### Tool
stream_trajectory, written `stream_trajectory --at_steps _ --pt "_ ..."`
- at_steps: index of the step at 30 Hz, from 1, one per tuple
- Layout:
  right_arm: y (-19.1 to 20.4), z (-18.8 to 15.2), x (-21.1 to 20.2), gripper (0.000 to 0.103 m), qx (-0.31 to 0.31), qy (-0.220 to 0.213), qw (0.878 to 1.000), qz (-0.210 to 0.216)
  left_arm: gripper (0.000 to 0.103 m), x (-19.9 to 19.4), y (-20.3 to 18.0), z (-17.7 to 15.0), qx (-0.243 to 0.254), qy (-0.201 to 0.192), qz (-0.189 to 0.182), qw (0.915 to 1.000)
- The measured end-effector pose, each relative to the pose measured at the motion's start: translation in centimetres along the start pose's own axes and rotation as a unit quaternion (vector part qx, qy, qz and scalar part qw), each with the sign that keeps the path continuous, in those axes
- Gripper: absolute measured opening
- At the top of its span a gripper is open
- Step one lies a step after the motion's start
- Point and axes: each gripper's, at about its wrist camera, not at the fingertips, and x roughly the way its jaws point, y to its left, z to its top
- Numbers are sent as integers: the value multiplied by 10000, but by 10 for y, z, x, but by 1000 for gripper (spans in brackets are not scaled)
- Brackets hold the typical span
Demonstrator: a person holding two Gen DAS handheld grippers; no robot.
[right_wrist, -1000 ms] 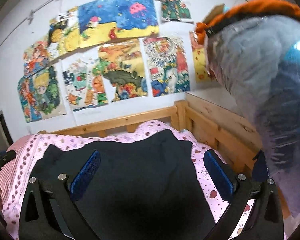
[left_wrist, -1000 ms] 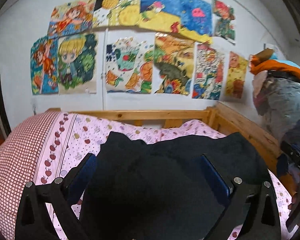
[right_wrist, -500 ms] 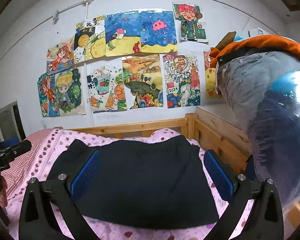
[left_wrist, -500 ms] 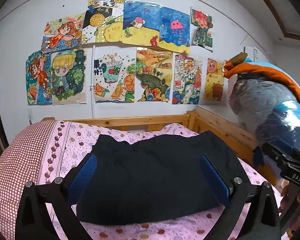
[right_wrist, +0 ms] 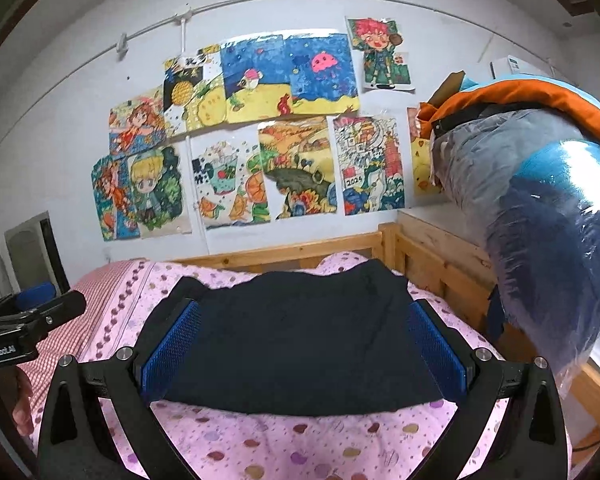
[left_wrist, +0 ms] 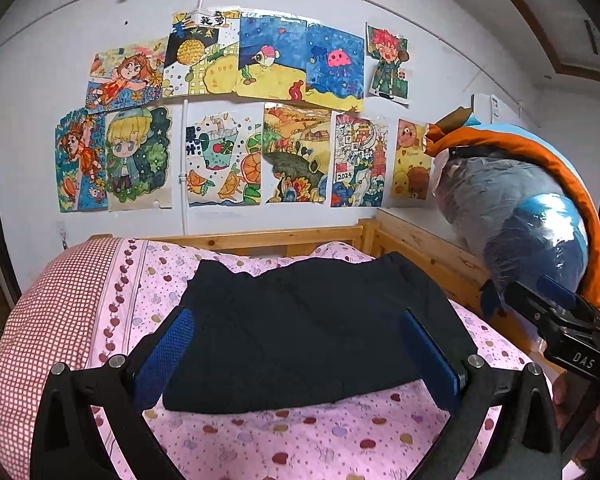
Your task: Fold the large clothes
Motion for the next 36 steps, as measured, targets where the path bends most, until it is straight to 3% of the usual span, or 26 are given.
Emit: stream_trajectory --at_steps 11,16,20,22,28,36 --pt "-8 -23 -43 101 -125 480 9987 -130 103 -47 1 -47 14 -29 1 10000" --pt "-5 -48 -60 101 -578 1027 9930 54 103 -58 -2 -74 -41 367 -125 9992" --pt "4 -61 -84 101 -1044 781 9906 -424 103 -69 -4 -91 -59 388 -155 9991" --pt "9 -65 -98 101 -1171 677 9906 -211 103 -70 -4 -97 -93 422 -120 9990" --pt "9 -75 -102 101 -1032 987 9888 427 103 -75 2 -121 -183 314 99 9993" --pt "3 -86 -94 101 -928 773 9918 413 103 -86 -5 -129 -30 -15 358 9994"
